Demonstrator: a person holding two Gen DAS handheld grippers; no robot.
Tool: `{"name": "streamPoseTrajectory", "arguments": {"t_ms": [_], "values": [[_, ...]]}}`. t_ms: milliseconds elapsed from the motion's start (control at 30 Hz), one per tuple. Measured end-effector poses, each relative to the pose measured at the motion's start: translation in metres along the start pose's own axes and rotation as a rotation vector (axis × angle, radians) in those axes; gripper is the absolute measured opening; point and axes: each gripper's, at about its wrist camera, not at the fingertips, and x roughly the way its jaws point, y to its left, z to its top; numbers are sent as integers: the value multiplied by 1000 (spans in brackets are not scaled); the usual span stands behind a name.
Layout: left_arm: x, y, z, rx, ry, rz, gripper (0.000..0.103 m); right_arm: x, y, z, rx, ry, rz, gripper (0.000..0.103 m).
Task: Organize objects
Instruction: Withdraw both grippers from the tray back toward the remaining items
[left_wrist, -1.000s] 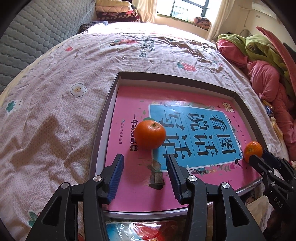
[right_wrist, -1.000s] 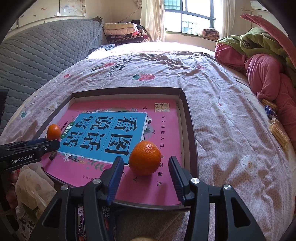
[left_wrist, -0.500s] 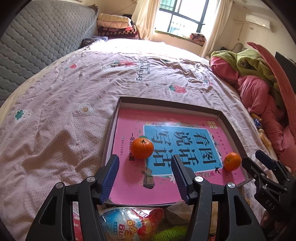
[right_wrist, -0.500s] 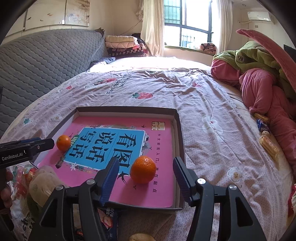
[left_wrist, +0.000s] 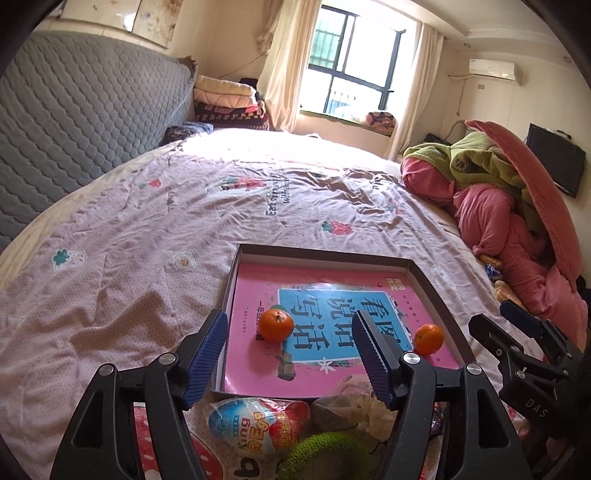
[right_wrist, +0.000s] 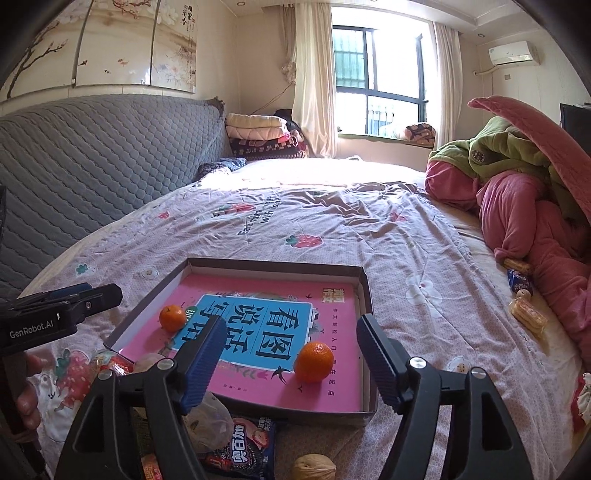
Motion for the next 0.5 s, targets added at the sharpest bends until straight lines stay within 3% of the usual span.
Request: {"name": "streamPoseTrajectory", "arguments": {"t_ms": [500], "values": [[-18, -3, -18, 30, -9, 12, 74, -20, -4, -7, -26, -19, 21, 74]]}}
